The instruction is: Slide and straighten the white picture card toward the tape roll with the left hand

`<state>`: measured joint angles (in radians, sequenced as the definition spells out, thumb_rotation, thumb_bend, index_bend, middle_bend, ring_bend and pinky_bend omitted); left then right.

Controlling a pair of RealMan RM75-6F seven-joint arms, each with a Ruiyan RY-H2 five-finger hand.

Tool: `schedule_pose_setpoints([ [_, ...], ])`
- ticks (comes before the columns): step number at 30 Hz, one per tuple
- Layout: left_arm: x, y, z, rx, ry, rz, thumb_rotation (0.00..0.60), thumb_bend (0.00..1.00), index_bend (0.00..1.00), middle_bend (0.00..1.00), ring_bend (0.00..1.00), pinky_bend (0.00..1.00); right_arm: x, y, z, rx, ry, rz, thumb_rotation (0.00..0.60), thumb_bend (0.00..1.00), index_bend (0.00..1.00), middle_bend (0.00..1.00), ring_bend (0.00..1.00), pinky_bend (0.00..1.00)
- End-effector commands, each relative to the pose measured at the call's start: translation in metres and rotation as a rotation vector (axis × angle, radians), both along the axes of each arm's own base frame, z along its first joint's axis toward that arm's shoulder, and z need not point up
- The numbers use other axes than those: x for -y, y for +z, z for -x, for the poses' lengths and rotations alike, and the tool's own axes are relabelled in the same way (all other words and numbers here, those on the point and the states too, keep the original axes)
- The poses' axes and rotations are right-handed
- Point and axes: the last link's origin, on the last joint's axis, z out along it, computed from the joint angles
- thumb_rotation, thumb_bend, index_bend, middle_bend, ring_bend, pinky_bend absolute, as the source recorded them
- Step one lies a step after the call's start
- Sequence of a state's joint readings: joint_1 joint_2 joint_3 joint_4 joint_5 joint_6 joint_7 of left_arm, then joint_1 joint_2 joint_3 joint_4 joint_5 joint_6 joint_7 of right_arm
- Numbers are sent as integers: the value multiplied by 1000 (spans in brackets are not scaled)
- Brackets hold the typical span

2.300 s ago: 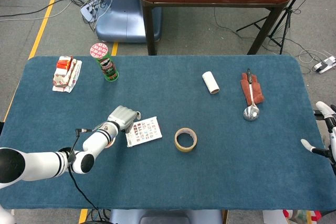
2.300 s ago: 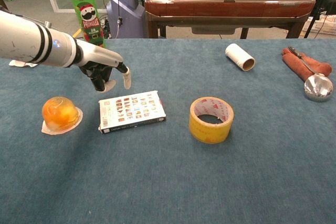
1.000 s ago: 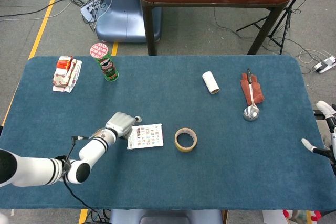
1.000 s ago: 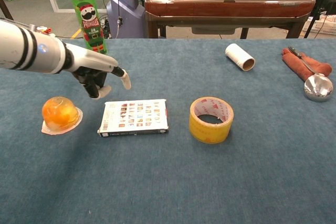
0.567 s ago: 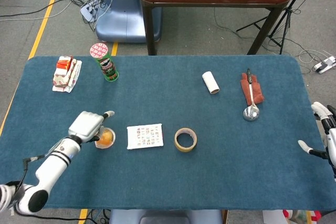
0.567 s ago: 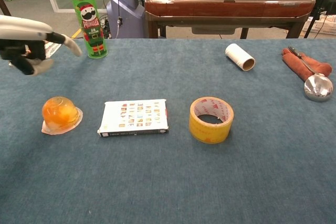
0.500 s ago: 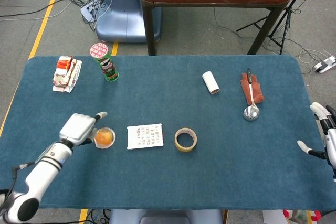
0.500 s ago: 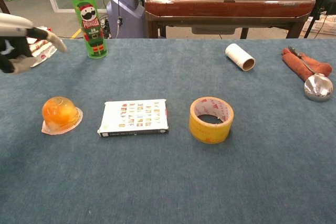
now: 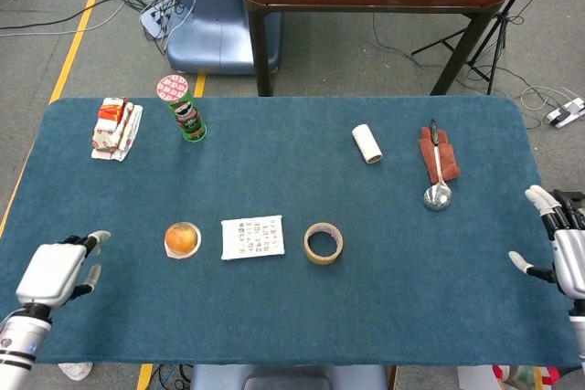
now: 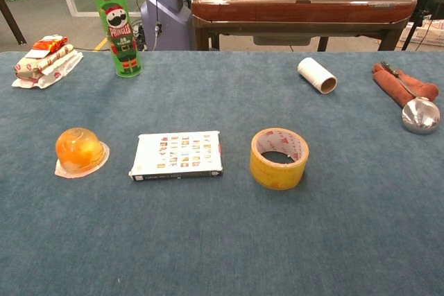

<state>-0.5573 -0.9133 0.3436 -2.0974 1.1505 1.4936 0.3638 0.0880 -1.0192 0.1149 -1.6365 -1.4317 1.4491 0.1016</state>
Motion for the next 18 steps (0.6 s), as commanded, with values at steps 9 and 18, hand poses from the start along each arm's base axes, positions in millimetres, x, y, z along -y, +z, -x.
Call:
schedule_pose_setpoints([
  [9, 44, 15, 52, -5, 99, -130, 600, 493, 326, 344, 294, 429, -10, 2, -5, -78, -38, 18, 600, 118, 161, 139, 21, 196],
  [18, 38, 3, 60, 10, 107, -139, 600, 493, 287, 312, 263, 428, -17, 15, -10, -71, -36, 64, 600, 119, 164, 140, 24, 196],
])
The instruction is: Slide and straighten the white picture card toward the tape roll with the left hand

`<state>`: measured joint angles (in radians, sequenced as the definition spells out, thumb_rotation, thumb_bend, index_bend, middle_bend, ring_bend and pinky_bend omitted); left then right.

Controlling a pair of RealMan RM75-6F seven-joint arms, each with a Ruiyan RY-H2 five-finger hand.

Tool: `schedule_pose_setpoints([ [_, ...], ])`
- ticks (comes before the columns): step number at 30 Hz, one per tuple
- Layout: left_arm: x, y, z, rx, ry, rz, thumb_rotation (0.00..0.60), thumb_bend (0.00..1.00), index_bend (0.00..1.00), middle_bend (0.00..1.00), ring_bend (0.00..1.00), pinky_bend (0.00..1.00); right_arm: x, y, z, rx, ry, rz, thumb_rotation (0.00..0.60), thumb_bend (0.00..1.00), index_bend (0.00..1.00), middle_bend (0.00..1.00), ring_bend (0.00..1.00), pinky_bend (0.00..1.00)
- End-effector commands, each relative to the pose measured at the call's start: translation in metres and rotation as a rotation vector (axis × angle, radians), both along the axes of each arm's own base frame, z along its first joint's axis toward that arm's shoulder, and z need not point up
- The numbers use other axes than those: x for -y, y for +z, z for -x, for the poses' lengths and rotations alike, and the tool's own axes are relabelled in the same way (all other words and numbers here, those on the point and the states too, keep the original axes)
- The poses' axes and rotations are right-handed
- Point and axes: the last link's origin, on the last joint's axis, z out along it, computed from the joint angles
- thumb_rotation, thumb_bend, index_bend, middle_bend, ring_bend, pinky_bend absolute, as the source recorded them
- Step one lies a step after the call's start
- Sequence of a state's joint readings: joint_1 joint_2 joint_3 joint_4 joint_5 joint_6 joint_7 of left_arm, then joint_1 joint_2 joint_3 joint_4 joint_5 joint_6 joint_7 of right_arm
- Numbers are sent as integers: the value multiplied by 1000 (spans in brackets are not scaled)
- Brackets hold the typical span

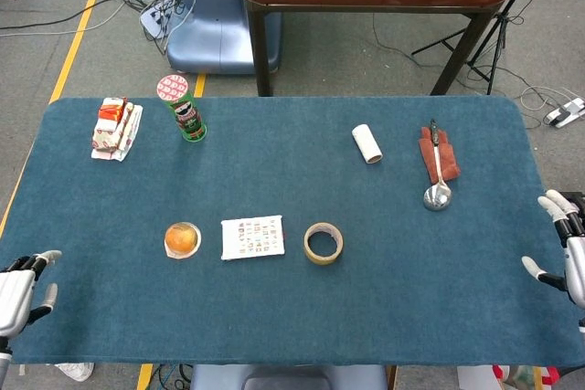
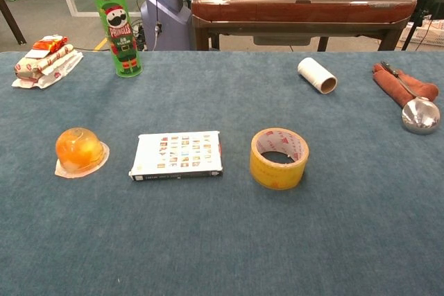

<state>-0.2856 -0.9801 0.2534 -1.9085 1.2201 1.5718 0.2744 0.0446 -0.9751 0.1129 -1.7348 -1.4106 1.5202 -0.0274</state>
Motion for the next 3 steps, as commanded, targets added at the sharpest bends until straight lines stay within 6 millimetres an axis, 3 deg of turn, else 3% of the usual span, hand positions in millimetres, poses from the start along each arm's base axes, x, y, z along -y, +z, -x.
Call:
schedule_pose_setpoints([
  [1, -1, -8, 3, 7, 4, 19, 600, 493, 287, 312, 263, 428, -1, 3, 0, 10, -2, 10, 600, 119, 164, 140, 24, 196],
  [3, -1, -12, 3, 7, 3, 27, 600, 493, 287, 312, 263, 428, -2, 5, 1, 15, -6, 11, 600, 119, 164, 141, 24, 196],
])
